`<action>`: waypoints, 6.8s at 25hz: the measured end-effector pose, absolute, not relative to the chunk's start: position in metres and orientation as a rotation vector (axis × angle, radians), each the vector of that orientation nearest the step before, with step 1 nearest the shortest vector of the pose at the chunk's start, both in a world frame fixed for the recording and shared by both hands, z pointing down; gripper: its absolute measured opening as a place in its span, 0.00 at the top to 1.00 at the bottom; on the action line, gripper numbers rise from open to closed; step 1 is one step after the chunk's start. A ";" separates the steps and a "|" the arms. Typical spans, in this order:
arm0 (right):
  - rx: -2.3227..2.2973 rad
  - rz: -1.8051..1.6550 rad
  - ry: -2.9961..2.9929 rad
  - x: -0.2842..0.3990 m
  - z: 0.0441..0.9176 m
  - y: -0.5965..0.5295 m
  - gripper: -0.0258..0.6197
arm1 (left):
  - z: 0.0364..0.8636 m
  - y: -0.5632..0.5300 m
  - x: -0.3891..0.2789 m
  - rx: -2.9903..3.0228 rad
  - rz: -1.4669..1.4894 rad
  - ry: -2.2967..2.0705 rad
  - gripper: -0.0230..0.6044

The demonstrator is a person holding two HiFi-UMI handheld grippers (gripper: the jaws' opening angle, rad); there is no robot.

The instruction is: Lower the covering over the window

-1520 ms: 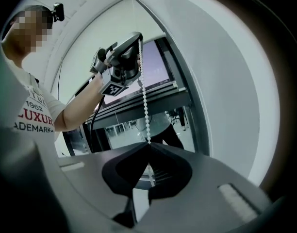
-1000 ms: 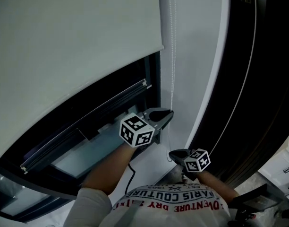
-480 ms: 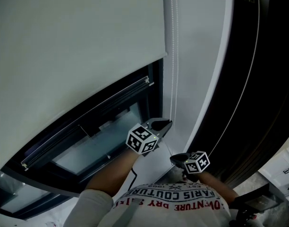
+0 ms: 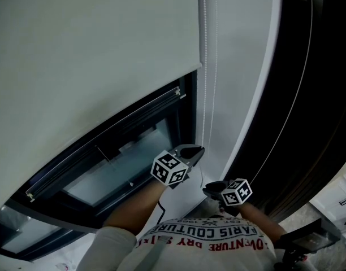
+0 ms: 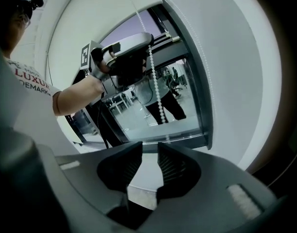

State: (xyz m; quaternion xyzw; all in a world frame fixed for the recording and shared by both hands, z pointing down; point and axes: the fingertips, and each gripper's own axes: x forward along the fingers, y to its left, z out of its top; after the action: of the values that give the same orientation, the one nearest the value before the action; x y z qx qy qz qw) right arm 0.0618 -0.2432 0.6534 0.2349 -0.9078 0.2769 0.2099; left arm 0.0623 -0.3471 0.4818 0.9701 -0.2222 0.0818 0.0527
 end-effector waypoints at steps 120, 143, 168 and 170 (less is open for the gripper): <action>0.835 0.387 -2.837 0.058 0.512 -0.291 0.95 | 0.298 -0.336 0.081 3.049 -0.035 -0.723 0.93; 0.875 0.847 -2.616 0.061 0.644 -0.262 0.95 | 0.445 -0.339 0.062 2.889 0.154 -0.764 0.93; 0.958 0.487 -2.727 0.096 0.532 -0.228 0.73 | 0.444 -0.252 0.050 2.866 0.070 -0.783 0.81; 0.990 0.487 -2.758 0.104 0.512 -0.215 0.84 | 0.435 -0.232 0.057 2.873 0.063 -0.774 0.83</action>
State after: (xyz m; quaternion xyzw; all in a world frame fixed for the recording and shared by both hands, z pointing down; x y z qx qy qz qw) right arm 0.1042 -0.2154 0.5122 0.3319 -0.9251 0.1634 0.0853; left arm 0.0571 -0.2316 0.4351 0.9620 -0.2593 0.0212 0.0826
